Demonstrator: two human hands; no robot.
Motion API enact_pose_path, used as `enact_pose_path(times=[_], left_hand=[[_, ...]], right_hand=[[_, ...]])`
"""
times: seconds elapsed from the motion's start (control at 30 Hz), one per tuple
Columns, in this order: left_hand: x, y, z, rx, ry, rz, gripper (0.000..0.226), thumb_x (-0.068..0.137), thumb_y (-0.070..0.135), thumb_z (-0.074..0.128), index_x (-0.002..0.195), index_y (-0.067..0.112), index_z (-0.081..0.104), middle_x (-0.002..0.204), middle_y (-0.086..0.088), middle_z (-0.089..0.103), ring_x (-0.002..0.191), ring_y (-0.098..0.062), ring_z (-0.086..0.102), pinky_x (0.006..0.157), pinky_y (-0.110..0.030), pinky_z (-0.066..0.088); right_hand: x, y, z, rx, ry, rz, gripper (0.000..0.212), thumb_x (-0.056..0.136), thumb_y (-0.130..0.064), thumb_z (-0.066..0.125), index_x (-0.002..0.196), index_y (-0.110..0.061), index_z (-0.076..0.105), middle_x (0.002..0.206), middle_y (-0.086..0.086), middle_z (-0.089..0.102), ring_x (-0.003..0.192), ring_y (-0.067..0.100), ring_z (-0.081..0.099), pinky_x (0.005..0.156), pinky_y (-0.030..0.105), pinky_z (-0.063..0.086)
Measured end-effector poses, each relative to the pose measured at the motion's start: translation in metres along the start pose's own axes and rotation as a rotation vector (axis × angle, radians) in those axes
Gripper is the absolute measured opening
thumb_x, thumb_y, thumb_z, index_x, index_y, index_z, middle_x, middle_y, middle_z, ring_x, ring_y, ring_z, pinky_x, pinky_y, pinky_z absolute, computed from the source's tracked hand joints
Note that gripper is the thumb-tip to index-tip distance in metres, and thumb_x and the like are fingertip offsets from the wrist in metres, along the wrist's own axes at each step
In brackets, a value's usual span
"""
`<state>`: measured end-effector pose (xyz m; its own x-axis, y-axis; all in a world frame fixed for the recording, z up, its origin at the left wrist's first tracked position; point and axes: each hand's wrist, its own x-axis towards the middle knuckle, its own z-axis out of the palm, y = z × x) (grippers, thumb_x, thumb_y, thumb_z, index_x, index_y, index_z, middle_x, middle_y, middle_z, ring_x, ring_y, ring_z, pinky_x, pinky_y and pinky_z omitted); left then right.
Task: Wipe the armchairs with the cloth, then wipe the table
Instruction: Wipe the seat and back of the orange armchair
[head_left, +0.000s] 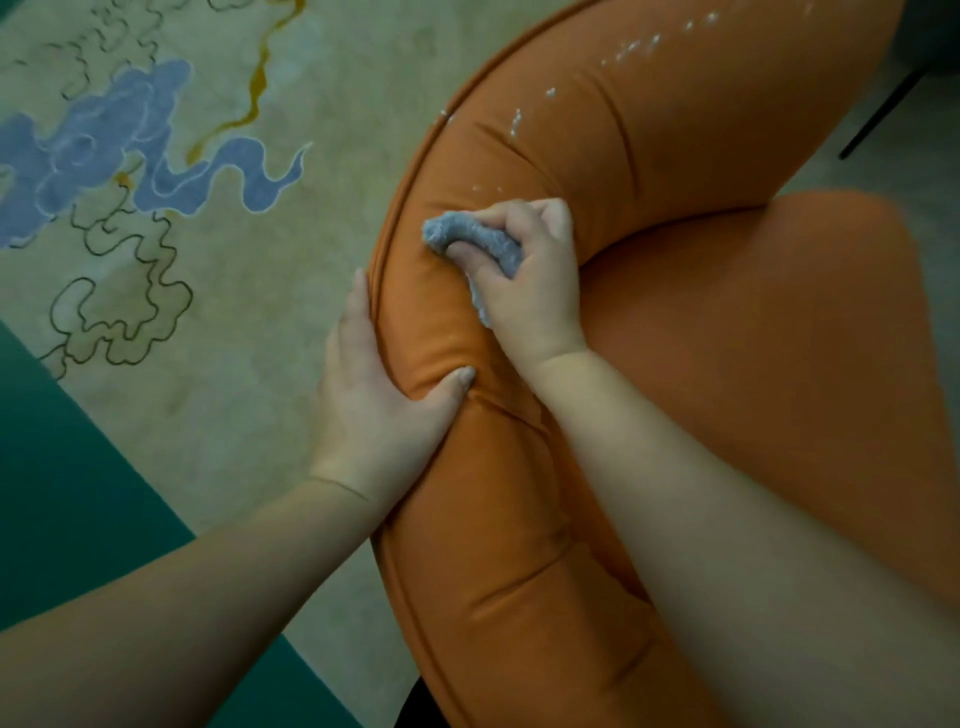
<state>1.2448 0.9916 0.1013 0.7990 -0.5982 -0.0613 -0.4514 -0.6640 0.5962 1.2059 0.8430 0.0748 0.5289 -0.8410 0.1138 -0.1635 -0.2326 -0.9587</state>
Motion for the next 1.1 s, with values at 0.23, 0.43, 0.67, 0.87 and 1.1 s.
enact_pose_path(times=[0.23,0.43,0.67,0.87,1.1], left_hand=[[0.001,0.002,-0.004,0.001,-0.041,0.025,0.106,0.069,0.046,0.068,0.152,0.017,0.008,0.156,-0.005,0.019,0.140,-0.007,0.014,0.098,0.004,0.001],[0.001,0.005,-0.005,0.008,-0.036,0.022,0.109,0.069,0.046,0.071,0.152,0.017,0.008,0.155,-0.006,0.019,0.138,-0.007,0.015,0.096,0.007,-0.001],[0.001,0.006,-0.007,0.010,-0.031,0.022,0.107,0.069,0.041,0.074,0.152,0.016,0.011,0.154,-0.007,0.022,0.134,0.001,0.016,0.097,0.005,0.003],[0.002,0.006,-0.005,0.024,-0.040,0.025,0.109,0.068,0.051,0.069,0.152,0.021,0.007,0.156,-0.001,0.018,0.140,-0.007,0.016,0.107,-0.018,0.013],[0.001,0.005,-0.004,0.030,-0.036,0.026,0.110,0.067,0.052,0.069,0.152,0.020,0.007,0.156,-0.001,0.018,0.128,0.011,0.009,0.096,0.005,0.001]], right_hand=[[-0.062,0.010,-0.013,0.084,-0.176,-0.123,0.026,0.077,-0.013,0.073,0.102,-0.021,0.068,0.096,-0.007,0.043,0.093,-0.001,0.053,0.088,0.012,0.042],[0.003,0.007,-0.003,-0.054,-0.098,-0.098,0.018,0.076,-0.009,0.075,0.093,-0.009,0.072,0.096,0.005,0.044,0.090,0.011,0.053,0.087,0.017,0.044],[-0.057,0.010,-0.017,0.061,-0.140,-0.018,0.023,0.077,-0.012,0.073,0.094,-0.025,0.068,0.095,-0.007,0.044,0.089,-0.003,0.054,0.083,0.009,0.043],[0.025,0.003,0.004,-0.087,-0.035,-0.025,0.014,0.076,-0.012,0.077,0.087,-0.008,0.071,0.096,0.008,0.047,0.090,0.019,0.056,0.087,0.023,0.046],[0.004,0.017,0.000,-0.006,0.061,-0.006,0.013,0.077,-0.015,0.076,0.088,-0.016,0.070,0.097,0.003,0.048,0.087,-0.002,0.053,0.082,0.005,0.039]])
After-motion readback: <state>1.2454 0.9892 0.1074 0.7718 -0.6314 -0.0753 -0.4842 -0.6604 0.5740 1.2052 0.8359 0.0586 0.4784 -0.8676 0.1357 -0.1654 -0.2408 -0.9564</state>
